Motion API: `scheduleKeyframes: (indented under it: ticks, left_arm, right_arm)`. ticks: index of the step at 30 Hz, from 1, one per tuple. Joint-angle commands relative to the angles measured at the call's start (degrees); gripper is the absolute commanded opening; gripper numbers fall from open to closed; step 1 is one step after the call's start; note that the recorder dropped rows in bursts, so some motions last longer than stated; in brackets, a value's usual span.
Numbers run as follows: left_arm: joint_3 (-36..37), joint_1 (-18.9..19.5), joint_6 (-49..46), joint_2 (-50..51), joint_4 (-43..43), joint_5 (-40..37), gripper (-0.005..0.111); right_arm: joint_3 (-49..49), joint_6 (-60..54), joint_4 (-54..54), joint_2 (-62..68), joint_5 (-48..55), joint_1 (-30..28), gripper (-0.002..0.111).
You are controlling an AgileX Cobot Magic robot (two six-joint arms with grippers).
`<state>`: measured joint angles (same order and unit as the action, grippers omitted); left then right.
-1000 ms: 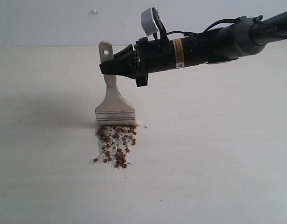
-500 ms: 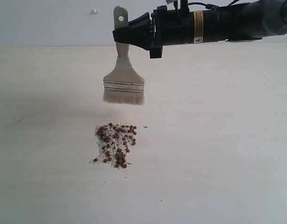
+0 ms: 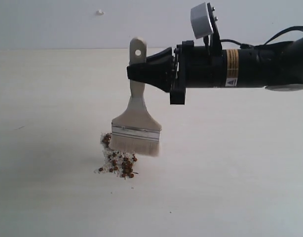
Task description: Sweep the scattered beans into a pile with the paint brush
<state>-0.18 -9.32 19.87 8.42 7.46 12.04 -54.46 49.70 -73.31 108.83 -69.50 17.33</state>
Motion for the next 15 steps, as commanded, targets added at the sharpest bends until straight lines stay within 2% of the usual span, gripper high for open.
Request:
scheduleKeyframes:
  ticks: [1, 10, 15]
  left_arm:
    - [0.2, 0.0, -0.2, -0.3, -0.4, 0.2, 0.000]
    - [0.2, 0.0, -0.2, -0.3, -0.4, 0.2, 0.000]
    - [0.2, 0.0, -0.2, -0.3, -0.4, 0.2, 0.000]
  right_arm:
    - [3.4, -2.0, 2.7, -2.0, -0.5, 2.8, 0.000]
    - [3.8, -1.4, 3.1, -2.0, -0.5, 11.2, 0.000]
    - [3.8, -0.3, 3.0, -1.7, 3.9, 12.7, 0.000]
